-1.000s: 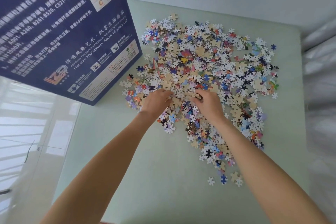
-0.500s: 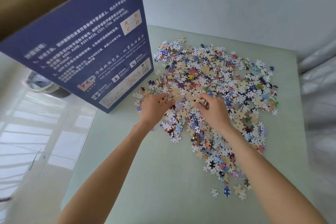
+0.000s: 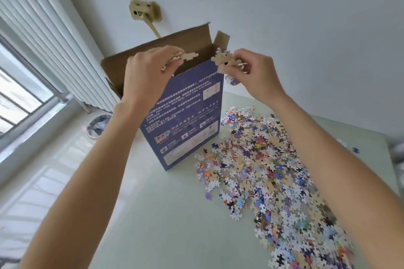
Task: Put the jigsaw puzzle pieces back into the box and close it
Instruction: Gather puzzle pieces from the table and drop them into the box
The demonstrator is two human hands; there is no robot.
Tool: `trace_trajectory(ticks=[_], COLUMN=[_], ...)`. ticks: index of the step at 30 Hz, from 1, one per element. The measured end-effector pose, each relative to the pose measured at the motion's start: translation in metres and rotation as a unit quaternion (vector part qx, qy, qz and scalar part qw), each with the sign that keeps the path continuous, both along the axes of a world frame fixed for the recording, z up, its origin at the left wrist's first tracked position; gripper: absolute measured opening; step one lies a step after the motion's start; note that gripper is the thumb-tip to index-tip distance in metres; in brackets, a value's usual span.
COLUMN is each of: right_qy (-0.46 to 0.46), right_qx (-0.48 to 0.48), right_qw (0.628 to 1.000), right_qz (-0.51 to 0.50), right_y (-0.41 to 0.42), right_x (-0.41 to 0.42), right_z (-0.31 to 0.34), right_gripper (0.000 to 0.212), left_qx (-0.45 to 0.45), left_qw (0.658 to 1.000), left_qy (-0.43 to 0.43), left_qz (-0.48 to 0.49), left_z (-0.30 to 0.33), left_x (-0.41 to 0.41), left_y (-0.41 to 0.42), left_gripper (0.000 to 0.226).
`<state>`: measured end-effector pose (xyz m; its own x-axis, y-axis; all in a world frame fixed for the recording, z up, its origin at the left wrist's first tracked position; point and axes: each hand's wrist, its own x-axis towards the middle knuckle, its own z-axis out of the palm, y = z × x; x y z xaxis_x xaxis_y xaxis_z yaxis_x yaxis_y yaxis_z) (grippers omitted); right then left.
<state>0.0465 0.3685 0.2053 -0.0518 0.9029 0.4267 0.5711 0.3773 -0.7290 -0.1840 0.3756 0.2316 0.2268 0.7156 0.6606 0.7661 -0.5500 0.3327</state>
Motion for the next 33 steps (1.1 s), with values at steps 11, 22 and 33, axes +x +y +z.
trace_trajectory(ticks=[11, 22, 33], right_qy=[-0.206, -0.310, -0.274], right_qx=[0.020, 0.008, 0.038], right_qw=[0.973, 0.942, 0.947], right_qz=[0.097, 0.125, 0.165], right_y=[0.078, 0.092, 0.080], right_x=[-0.050, -0.058, -0.065], right_z=[0.022, 0.031, 0.015], right_gripper=[0.018, 0.024, 0.027], left_qx=[-0.198, -0.179, -0.075], left_qw=[0.964, 0.982, 0.988], left_qy=[0.164, 0.051, 0.129], left_qz=[0.062, 0.027, 0.025], left_z=[-0.001, -0.005, -0.028], left_x=[-0.016, -0.028, -0.024], left_y=[0.025, 0.023, 0.008], left_gripper=[0.026, 0.012, 0.021])
